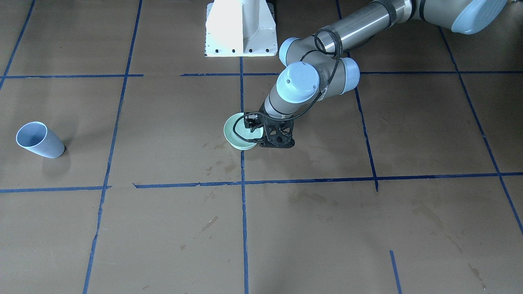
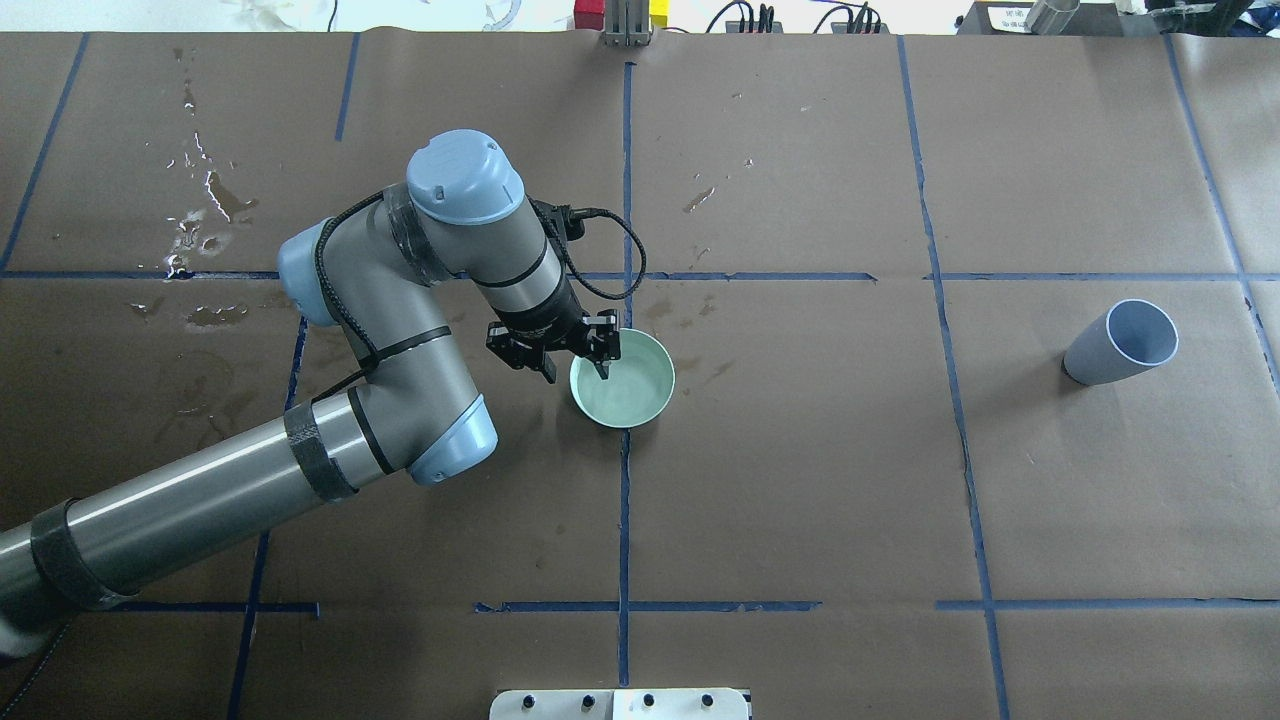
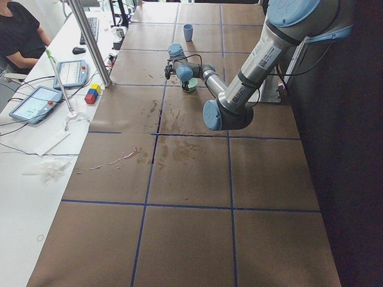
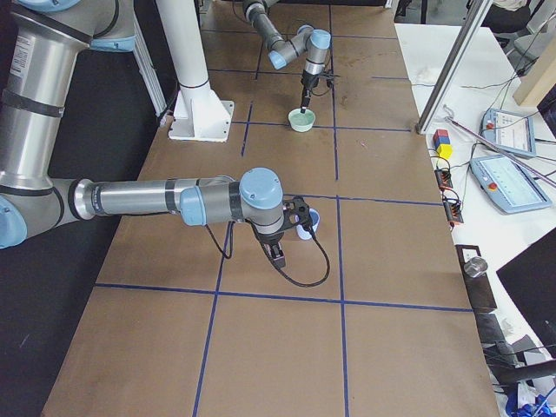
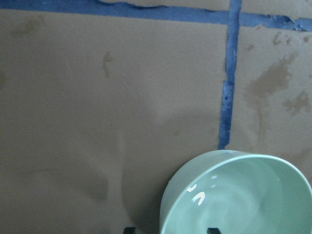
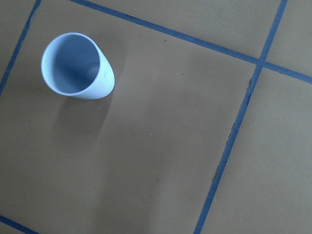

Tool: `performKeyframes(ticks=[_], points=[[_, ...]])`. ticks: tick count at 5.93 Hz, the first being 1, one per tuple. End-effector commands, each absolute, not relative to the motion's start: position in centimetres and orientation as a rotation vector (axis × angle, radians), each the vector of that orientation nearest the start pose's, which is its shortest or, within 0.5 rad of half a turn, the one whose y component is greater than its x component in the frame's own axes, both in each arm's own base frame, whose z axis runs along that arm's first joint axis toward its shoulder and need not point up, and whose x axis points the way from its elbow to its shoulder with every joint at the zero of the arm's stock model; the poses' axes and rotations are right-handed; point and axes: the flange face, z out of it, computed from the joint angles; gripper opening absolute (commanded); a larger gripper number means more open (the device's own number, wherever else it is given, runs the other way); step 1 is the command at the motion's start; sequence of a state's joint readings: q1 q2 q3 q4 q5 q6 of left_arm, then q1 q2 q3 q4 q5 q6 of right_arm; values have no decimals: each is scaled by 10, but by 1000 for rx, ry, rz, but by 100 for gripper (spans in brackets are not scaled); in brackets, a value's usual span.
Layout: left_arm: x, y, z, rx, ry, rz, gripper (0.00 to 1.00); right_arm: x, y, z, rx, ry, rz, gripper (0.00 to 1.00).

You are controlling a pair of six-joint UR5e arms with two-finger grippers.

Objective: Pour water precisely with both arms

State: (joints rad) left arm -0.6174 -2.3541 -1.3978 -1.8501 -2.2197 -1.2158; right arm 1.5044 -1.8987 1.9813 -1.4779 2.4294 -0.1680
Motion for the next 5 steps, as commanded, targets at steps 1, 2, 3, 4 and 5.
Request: performKeyframes(ticks=[1,2,3,4,5], points=[[543,-481,195,-129,1082,13,90,14,-366,567,226,-873,-217,100],[530,-477,194,-118,1094,12,90,-2,-367,560,230,-885,-194,100],[509,-470,198,-101,1111,10,92,-16,-367,551,227,-912,-142,100],[483,-463,210,-88,1120,2,92,-44,-367,537,268,-932,-142,100],[469,-462,218,-82,1119,-9,92,-78,-365,530,284,-918,-92,100]])
